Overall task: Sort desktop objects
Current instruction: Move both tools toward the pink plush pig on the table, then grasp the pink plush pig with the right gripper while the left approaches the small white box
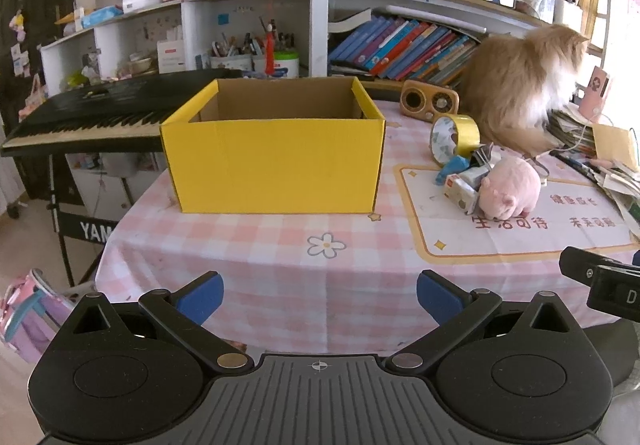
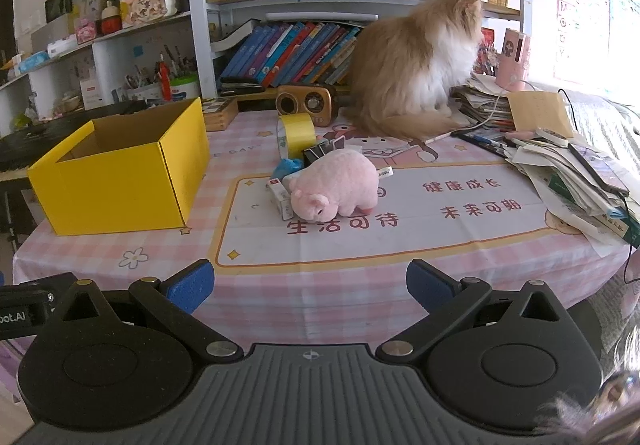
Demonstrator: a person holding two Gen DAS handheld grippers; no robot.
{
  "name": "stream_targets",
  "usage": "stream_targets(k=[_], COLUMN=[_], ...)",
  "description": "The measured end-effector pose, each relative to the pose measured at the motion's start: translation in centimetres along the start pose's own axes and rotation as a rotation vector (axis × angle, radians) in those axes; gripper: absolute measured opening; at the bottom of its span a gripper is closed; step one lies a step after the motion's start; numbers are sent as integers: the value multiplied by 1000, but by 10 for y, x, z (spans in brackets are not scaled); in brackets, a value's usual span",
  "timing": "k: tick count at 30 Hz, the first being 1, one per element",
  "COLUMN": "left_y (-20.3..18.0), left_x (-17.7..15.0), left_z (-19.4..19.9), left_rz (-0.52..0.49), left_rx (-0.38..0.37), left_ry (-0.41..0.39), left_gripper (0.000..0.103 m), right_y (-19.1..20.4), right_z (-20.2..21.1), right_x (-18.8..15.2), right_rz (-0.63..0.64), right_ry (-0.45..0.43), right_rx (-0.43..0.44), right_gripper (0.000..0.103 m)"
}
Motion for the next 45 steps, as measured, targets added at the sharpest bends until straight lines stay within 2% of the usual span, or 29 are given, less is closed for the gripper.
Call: stream_targets(k=[16,33,45], left_y=[2,-15,-45], left_x=[5,16,49], left_z=[-8,-37,-69], left_rz=[2,-11,-5], left_rx=[-14,-45,-45], left_ry=[9,55,61], left_gripper=[103,103,103], right_y=[3,-9,-32], right_z=[-3,-30,-67], right_x=[1,11,45], right_rz=[4,8,9], right_ry=[3,54,68], right_rx=[-5,-34,-23], right_gripper=[103,103,103])
Point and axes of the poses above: each gripper's, at about its wrist camera, not at the fingertips, and z roughly against the way its jaws point, y to its left, x to its top, the point moved 3 cm from there along -z, roughly the way its jaws point, and after that the axes turned 13 degrees about -z, right-handed, at the moved point
